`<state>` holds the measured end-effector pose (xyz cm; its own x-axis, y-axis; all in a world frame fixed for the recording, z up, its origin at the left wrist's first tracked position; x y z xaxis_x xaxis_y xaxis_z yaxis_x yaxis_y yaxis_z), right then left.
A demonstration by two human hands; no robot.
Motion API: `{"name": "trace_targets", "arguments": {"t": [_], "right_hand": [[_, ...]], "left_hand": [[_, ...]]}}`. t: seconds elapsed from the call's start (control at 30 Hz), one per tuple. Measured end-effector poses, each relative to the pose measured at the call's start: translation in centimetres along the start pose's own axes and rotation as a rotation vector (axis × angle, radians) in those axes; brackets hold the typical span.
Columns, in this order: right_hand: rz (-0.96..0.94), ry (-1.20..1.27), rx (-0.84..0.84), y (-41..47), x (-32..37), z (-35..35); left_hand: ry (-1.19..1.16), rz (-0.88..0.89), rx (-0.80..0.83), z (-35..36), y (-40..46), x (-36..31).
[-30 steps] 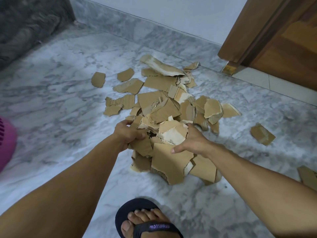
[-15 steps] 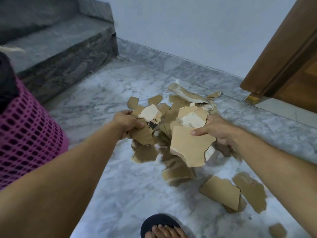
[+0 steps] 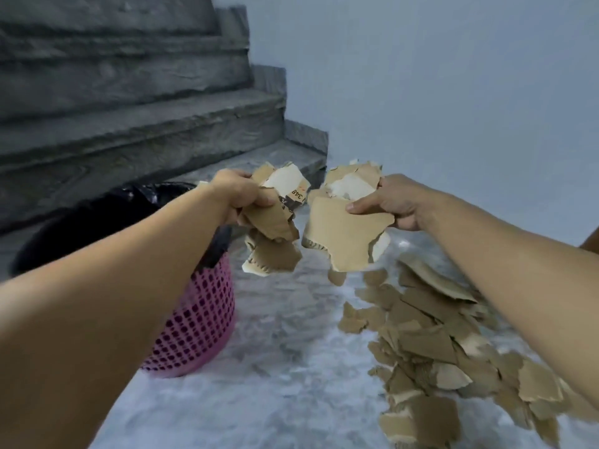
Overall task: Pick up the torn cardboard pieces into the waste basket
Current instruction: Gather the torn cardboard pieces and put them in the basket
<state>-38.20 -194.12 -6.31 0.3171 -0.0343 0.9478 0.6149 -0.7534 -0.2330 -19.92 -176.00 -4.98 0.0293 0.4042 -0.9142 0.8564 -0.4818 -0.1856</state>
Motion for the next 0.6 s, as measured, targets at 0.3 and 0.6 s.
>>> {"name": "trace_targets", "arguments": {"t": [0.3, 0.6], "right_hand": [[-0.129, -0.104, 0.111, 1.0, 10.6, 16.5], [-0.207, -0.329, 0.118, 3.5, 8.1, 30.1]], "left_hand": [[-0.001, -0.030, -0.365, -19.0, 1.5, -0.4], [0.000, -0.218, -0.236, -23.8, 3.4, 9.1]]}}
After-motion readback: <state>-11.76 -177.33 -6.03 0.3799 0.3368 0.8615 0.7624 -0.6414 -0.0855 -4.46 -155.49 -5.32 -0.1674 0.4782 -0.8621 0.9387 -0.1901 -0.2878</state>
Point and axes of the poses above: each hand's wrist, its own y-axis towards the middle knuckle, its own z-axis out of the palm, x = y × z, the point moved 5 cm from there along y, towards the middle knuckle, and after that the axes turned 10 degrees about -x, right-handed, at the moved point
